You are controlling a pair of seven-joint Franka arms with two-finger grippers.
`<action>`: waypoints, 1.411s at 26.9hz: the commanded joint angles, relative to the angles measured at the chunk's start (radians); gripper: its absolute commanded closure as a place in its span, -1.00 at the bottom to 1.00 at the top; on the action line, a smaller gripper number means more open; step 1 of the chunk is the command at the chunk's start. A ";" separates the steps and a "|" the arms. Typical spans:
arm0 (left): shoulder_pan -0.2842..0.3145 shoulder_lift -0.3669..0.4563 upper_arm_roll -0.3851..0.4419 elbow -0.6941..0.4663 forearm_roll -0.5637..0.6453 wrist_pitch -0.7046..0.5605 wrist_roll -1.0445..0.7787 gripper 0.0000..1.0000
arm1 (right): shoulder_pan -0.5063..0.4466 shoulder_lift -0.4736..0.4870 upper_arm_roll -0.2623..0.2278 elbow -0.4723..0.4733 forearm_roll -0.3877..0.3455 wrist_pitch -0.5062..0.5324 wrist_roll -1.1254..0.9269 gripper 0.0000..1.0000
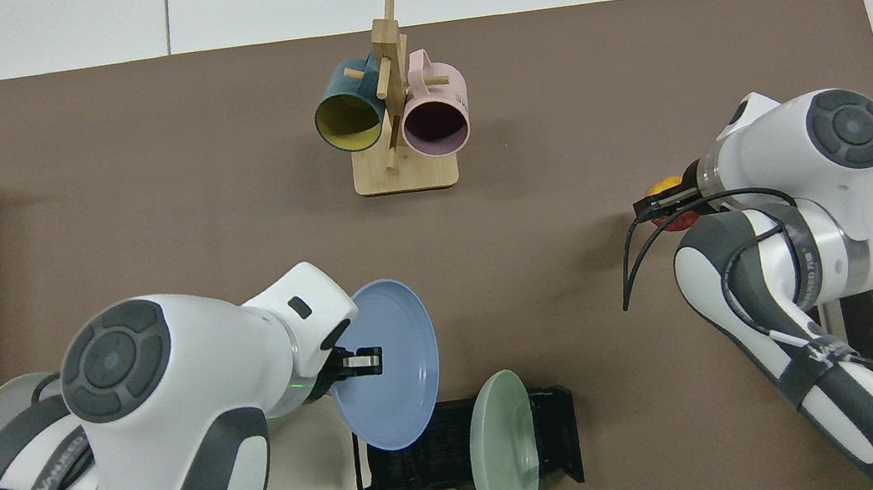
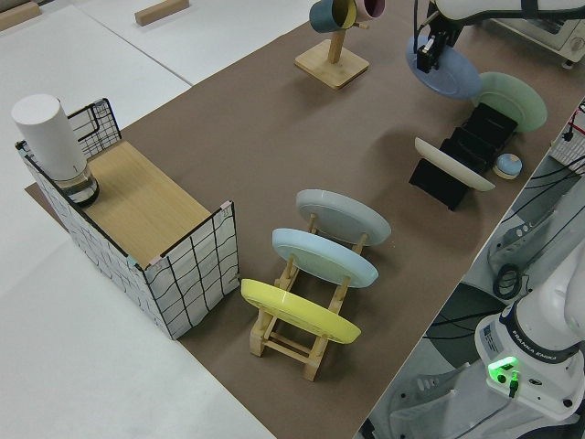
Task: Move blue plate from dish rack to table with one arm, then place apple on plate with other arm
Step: 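Grasp the blue plate with the left gripper and lift it from the rack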
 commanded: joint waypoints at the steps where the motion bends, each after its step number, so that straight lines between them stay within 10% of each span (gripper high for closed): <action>1: 0.023 0.132 0.022 0.036 -0.095 0.066 0.060 1.00 | 0.000 -0.046 0.006 -0.006 0.009 -0.063 0.019 1.00; 30: 0.017 0.363 0.051 0.115 -0.297 0.134 0.216 1.00 | -0.023 -0.160 0.006 -0.059 -0.033 -0.235 -0.041 1.00; 38: -0.017 0.366 0.051 0.097 -0.254 0.201 0.216 0.14 | -0.016 -0.163 0.009 -0.093 -0.033 -0.191 -0.028 1.00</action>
